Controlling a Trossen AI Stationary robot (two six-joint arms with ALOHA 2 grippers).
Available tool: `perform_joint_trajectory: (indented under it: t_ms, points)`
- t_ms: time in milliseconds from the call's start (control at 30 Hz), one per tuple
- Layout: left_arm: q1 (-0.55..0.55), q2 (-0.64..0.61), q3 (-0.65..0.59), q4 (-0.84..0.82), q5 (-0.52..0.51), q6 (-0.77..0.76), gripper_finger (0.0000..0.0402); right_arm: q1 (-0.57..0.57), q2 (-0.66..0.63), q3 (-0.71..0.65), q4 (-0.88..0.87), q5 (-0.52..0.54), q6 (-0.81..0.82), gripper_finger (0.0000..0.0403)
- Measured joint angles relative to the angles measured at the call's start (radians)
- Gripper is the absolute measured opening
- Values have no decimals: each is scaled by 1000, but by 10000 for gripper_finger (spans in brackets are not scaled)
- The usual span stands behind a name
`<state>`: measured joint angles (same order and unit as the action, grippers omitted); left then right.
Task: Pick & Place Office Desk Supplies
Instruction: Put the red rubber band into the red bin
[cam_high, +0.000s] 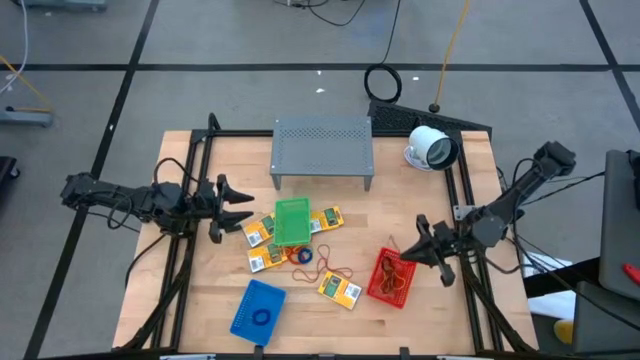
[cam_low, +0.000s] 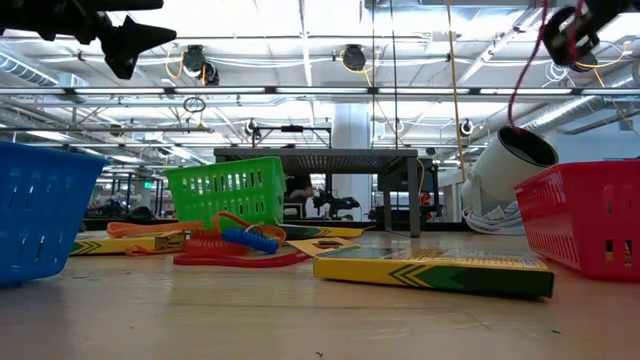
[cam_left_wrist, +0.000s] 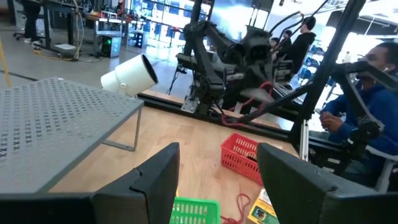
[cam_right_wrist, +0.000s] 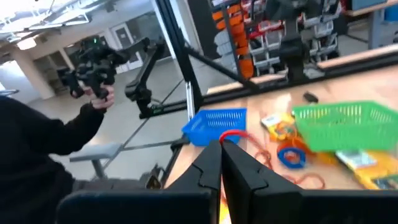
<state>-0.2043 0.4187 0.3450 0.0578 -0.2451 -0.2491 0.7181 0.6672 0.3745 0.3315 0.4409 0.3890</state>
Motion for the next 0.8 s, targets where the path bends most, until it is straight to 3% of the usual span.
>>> perform_joint_trajectory:
  t_ms: [233,367,567,800]
  points:
    - [0,0,0,0,0,-30,225,18,-40,-121,32,-60,109,0]
    - [0,0,0,0,0,-42,225,18,-38,-177,143,-131,119,0]
    - [0,0,0,21,-17,-53,225,18,-33,-233,166,-182,134,0]
    - [0,0,0,23,-45,-75,225,17,-3,-294,161,-183,207,0]
